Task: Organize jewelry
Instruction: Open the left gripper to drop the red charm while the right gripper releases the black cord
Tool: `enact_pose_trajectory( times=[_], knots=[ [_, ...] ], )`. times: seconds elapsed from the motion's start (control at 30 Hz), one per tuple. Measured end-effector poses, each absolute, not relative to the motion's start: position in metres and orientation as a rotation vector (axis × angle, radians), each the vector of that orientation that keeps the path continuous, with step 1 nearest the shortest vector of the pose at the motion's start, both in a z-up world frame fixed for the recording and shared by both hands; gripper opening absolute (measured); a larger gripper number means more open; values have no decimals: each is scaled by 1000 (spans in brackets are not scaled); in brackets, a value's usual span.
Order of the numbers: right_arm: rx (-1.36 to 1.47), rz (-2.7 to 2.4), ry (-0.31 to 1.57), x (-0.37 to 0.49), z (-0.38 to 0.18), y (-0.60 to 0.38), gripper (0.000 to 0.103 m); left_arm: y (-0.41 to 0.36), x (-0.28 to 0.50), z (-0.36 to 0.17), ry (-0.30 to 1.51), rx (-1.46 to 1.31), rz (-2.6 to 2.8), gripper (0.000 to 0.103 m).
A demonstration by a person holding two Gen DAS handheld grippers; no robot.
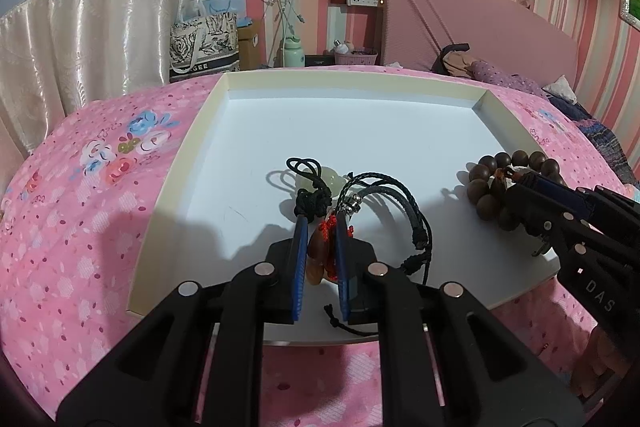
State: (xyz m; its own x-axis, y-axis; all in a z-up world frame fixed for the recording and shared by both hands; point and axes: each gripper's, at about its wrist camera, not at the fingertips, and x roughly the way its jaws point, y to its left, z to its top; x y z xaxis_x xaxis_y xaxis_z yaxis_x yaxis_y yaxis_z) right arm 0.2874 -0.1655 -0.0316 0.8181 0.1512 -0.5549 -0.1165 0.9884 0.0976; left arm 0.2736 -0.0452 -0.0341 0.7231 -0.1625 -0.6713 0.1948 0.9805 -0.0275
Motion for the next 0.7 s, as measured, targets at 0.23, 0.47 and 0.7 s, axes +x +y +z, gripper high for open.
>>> enact_pose_trajectory(
  times=[0.23, 0.47, 0.7],
  knots=[
    [61, 143, 596, 288, -31, -166, 19, -45, 274, -34, 738, 43, -200, 11],
    [60, 143, 595, 287, -32, -166, 20, -44, 274, -34, 738, 39, -201, 11],
    [64, 134, 589, 286, -30, -168, 22, -43, 275, -35, 743, 36, -196, 23]
  ],
)
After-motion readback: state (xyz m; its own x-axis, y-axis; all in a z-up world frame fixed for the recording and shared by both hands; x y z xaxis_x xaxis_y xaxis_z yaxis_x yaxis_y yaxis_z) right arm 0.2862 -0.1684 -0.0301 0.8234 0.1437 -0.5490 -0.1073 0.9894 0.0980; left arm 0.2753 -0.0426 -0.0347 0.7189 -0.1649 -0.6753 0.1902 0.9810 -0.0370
